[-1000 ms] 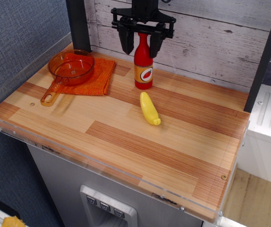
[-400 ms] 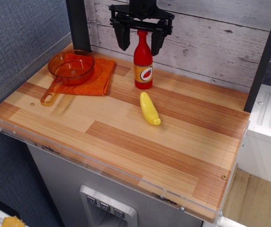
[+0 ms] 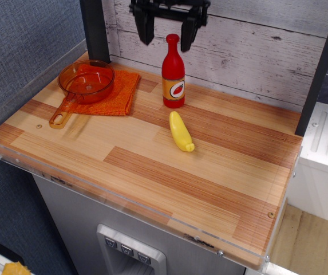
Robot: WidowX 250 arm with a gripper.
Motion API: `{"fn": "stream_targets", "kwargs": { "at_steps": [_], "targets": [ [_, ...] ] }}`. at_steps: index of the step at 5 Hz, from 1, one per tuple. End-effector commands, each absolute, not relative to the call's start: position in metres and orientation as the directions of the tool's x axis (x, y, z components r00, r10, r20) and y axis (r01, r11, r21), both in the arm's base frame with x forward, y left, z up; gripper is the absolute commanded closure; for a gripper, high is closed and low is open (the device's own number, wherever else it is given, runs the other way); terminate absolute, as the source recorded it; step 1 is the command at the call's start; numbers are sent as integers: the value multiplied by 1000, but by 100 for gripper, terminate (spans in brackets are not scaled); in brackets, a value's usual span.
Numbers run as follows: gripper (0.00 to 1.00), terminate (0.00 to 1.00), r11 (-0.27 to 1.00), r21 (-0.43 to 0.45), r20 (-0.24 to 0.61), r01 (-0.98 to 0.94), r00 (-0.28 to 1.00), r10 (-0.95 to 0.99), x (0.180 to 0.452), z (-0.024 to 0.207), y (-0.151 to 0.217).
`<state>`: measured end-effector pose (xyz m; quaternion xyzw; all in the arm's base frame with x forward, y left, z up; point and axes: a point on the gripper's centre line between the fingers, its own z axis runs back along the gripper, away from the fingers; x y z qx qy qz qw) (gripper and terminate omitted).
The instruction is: Move the red bottle next to the top point of the banana
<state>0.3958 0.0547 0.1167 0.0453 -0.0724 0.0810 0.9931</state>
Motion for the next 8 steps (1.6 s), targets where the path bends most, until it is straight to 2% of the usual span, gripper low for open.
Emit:
{"fn": "stream_targets", "kwargs": {
  "at_steps": [1, 2, 3, 5, 6, 7, 8],
  "targets": [
    [0, 0, 986, 101, 234, -132, 967, 106, 379, 173, 56],
    [0, 0, 988, 86, 258, -128, 961, 102, 354, 175, 49],
    [0, 0, 995, 64, 249, -71, 967, 53, 340, 169, 27],
    [0, 0, 993, 1, 261, 122, 958, -117, 334, 164, -42],
    [0, 0, 982, 32, 277, 189, 942, -190, 336, 158, -78],
    [0, 0, 966, 24, 245, 258, 935, -256, 332, 151, -99],
    [0, 0, 966, 24, 245, 258, 935, -256, 332, 151, -99]
  ]
}}
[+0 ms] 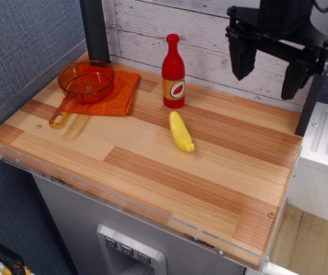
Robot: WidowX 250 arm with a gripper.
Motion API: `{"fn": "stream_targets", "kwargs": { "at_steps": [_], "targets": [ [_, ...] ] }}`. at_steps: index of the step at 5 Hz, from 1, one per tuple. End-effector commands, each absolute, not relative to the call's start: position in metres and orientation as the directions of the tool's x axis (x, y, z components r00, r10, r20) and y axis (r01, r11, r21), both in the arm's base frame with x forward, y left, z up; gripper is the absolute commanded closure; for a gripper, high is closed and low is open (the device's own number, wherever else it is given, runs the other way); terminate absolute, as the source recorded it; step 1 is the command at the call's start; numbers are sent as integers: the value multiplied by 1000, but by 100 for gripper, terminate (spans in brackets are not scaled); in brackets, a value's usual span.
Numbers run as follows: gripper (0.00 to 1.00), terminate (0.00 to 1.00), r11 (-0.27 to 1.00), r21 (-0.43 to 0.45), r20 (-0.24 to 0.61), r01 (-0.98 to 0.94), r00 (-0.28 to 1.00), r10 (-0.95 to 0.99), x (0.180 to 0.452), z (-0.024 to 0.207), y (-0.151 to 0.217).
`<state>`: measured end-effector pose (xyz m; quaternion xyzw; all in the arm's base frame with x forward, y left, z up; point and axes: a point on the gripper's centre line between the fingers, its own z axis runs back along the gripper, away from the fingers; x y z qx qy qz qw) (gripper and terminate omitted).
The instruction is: Move the red bottle next to the top point of the banana
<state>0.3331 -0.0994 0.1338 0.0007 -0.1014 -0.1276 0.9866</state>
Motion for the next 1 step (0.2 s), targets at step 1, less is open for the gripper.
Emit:
{"fn": "stream_targets", "kwargs": {
  "at_steps": [1],
  "targets": [
    [0, 100, 966, 24, 245, 258, 935, -256, 332, 151, -99]
  ]
}}
